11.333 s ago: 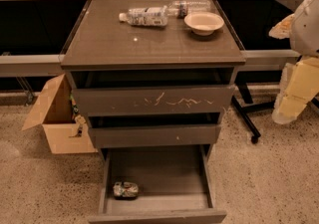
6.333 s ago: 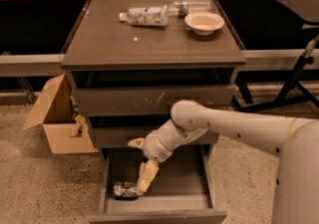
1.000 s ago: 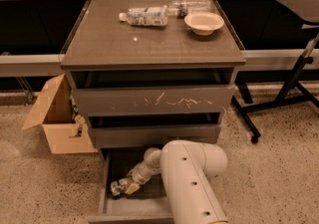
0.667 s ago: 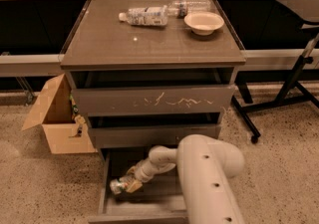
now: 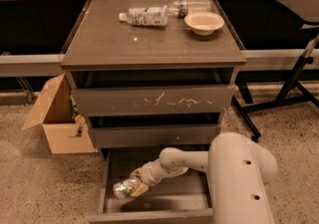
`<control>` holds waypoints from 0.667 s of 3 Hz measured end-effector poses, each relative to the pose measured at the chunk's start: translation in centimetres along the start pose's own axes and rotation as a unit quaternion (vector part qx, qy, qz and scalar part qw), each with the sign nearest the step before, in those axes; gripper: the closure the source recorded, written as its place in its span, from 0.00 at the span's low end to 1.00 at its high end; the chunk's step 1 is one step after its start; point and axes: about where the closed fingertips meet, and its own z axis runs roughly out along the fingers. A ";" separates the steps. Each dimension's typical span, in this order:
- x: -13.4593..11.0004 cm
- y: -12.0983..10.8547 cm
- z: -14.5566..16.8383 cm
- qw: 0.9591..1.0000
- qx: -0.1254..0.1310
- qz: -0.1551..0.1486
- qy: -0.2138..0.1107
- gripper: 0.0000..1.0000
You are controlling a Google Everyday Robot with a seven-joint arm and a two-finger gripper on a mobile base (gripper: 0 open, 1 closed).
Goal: Pick 7up can from bottom drawer and place on counter
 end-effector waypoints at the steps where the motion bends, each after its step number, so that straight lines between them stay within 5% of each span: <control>1: -1.3 0.4 -1.7 1.000 0.016 -0.009 0.000 1.00; 2: -4.5 1.0 -6.8 0.997 0.066 -0.036 -0.001 1.00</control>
Offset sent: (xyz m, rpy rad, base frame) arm -0.0433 -0.0461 0.1599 0.0316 -0.2668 -0.0747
